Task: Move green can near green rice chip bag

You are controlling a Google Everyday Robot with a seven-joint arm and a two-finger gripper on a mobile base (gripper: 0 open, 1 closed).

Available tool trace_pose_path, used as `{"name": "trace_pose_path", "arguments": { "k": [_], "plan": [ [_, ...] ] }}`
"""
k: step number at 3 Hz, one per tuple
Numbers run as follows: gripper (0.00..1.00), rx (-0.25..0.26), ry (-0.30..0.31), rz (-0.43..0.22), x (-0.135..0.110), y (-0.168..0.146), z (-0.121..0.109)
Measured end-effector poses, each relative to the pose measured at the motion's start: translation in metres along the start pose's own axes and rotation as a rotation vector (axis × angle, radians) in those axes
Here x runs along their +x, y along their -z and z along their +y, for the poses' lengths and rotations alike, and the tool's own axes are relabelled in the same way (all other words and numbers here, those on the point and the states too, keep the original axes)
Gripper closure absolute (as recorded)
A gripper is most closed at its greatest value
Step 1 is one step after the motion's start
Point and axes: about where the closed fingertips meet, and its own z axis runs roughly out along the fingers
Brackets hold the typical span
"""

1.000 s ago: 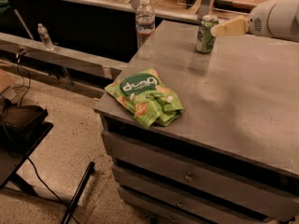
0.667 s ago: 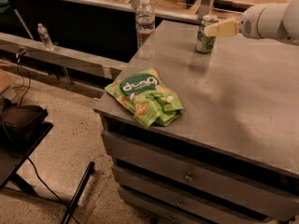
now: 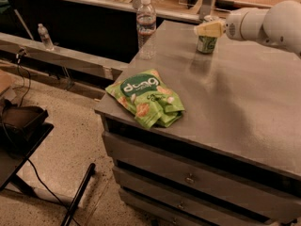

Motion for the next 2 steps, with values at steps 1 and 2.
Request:
{"name": "trace_pose_path", "arguments": {
  "k": [1, 2],
  "plan": [
    [0.41, -0.028, -0.015, 0.009, 0.0088, -0.0158, 0.0069],
    [0.72, -0.046, -0.010, 0.033, 0.0165, -0.0154, 0.0092]
  ]
}}
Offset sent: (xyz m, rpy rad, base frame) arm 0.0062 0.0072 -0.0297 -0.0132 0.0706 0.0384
